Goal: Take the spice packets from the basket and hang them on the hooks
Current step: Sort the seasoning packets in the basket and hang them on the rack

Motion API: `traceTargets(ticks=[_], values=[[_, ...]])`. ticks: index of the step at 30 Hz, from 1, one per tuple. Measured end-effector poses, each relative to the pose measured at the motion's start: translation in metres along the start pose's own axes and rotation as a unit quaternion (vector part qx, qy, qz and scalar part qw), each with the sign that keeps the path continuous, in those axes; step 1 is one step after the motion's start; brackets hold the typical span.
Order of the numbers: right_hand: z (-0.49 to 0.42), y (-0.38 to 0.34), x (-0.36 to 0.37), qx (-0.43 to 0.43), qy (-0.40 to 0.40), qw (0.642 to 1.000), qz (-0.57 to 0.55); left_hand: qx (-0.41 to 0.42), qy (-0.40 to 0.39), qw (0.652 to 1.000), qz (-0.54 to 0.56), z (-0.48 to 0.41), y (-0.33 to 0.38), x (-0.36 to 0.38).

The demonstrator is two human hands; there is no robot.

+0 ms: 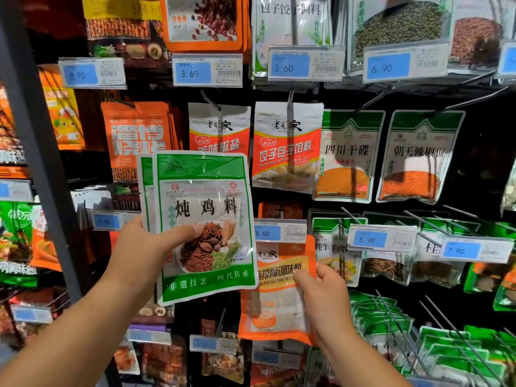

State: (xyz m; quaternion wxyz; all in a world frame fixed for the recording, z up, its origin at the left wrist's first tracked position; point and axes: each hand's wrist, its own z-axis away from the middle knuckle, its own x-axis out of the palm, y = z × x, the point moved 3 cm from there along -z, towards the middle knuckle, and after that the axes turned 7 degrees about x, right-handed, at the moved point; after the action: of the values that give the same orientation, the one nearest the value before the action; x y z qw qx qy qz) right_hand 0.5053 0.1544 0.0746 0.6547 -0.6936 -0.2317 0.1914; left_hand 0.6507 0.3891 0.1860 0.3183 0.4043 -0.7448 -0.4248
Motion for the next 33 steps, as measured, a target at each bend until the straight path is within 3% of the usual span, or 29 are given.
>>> traceTargets(ticks=[6,21,26,33], values=[[-0.008,0.009,-0.009,0.038,0.003,0.999,-0.023,-0.007,0.002,1.0,-0.009,-0.002,0.005,0.004],[-0.055,0.012,-0.012,0.03,0.041,0.988,0.147,-0.003,-0.004,1.0,0.0,0.001,0.001,0.013],[-0.054,0.008,-0.02,0.046,0.056,0.985,0.158,-0.012,-0.026,1.0,0.011,0.004,0.002,0.019],[-0.037,-0.007,-0.032,0.048,-0.001,0.985,0.164,-0.014,-0.07,0.997,0.018,0.009,0.0,0.037]])
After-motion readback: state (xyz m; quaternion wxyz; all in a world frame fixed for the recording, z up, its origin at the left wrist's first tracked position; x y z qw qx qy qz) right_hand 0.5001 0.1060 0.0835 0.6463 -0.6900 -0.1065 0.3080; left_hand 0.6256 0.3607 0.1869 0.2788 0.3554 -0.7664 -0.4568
